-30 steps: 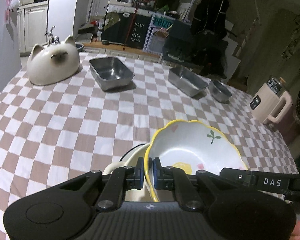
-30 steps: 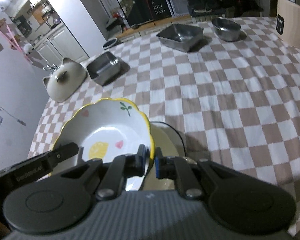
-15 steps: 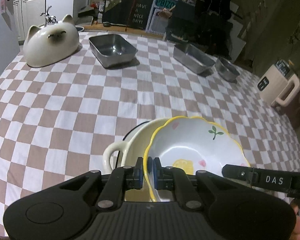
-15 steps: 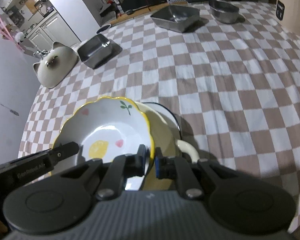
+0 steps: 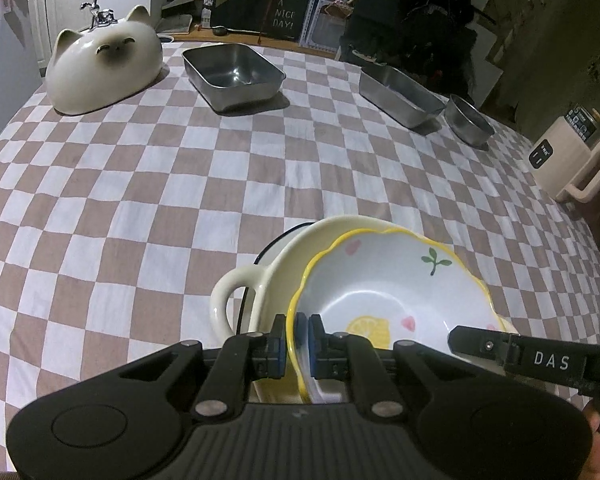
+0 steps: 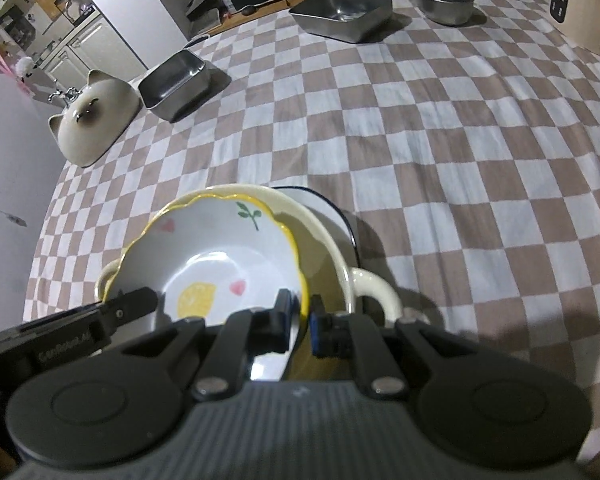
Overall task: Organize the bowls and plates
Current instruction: 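Lower the floral bowl into the cream bowl with both tools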
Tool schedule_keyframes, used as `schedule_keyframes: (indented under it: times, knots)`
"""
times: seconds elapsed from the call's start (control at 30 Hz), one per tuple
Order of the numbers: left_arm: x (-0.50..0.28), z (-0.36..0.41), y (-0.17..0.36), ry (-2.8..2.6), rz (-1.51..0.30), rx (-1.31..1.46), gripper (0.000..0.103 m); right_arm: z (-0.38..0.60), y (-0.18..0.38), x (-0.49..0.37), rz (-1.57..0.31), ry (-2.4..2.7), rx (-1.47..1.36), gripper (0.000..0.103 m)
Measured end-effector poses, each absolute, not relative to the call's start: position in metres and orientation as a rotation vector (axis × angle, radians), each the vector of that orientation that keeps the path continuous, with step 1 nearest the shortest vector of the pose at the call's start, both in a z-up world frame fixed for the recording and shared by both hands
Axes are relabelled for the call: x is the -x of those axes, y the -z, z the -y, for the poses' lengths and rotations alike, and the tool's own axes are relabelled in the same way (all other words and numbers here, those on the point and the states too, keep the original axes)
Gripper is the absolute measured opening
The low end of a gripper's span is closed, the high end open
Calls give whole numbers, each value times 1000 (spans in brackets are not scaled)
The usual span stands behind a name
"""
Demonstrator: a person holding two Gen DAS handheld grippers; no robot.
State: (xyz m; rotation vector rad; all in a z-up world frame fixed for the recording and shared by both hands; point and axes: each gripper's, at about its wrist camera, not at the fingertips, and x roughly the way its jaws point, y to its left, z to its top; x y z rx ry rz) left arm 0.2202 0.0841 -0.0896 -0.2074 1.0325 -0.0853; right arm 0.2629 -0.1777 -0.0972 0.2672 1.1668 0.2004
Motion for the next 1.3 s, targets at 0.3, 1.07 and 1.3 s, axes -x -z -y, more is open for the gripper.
schedule_keyframes:
  times: [0.3, 1.07, 1.3]
  knots:
    - [-222, -85, 90, 82, -1039, 202, 11, 174, 99, -264, -1168, -202, -262, 11]
    - [-224, -84, 95, 91, -1080, 202, 11, 169, 110, -273, -1209, -184, -275, 12]
    - [-223, -82, 95, 98, -1084, 193, 12, 169, 113, -275, -1218, -183, -294, 12]
